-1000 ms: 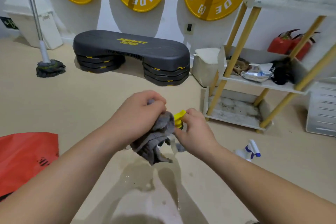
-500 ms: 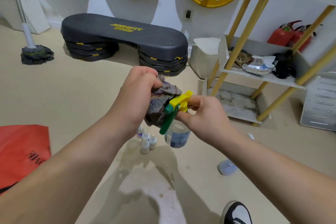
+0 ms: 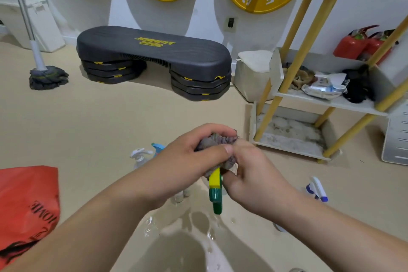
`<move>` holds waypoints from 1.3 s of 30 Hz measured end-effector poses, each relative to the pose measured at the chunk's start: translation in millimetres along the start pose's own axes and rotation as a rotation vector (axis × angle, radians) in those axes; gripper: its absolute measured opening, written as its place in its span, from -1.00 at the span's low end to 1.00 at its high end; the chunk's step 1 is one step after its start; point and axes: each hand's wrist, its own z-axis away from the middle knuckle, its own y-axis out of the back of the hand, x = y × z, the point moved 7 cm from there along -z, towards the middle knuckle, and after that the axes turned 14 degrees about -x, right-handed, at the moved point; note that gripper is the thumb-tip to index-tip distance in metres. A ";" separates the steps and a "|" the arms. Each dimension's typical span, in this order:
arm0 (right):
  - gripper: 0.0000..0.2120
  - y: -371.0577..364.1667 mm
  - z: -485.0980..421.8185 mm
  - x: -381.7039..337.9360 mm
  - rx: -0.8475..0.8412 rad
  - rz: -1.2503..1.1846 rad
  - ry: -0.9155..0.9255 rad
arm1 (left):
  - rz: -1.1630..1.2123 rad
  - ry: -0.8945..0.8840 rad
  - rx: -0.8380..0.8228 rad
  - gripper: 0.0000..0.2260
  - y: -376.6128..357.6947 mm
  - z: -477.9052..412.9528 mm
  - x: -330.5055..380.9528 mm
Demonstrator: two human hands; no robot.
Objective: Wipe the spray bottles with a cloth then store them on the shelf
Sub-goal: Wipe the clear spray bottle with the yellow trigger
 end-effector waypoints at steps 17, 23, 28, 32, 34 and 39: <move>-0.86 9.8 -2.8 25.6 -0.031 -0.128 -0.121 | 0.109 -0.196 0.272 -0.79 17.5 -10.9 16.3; -0.95 12.4 -5.9 17.2 -0.004 -0.064 -0.103 | 0.074 -0.097 0.130 -0.85 -1.0 -15.9 4.0; -0.84 15.7 -1.7 12.2 -0.019 0.057 -0.091 | 0.217 0.161 0.293 -0.78 26.1 -9.4 -21.5; -0.77 19.3 -1.0 14.2 -0.045 0.046 -0.140 | 0.407 0.041 0.400 -0.76 39.9 -3.4 -13.1; -0.72 17.2 -0.9 12.1 -0.071 0.087 -0.162 | 0.332 -0.100 0.358 -0.76 40.4 0.9 7.2; -0.78 11.5 0.0 8.1 -0.115 0.204 -0.161 | -0.556 -0.107 0.194 -0.79 4.1 6.6 17.4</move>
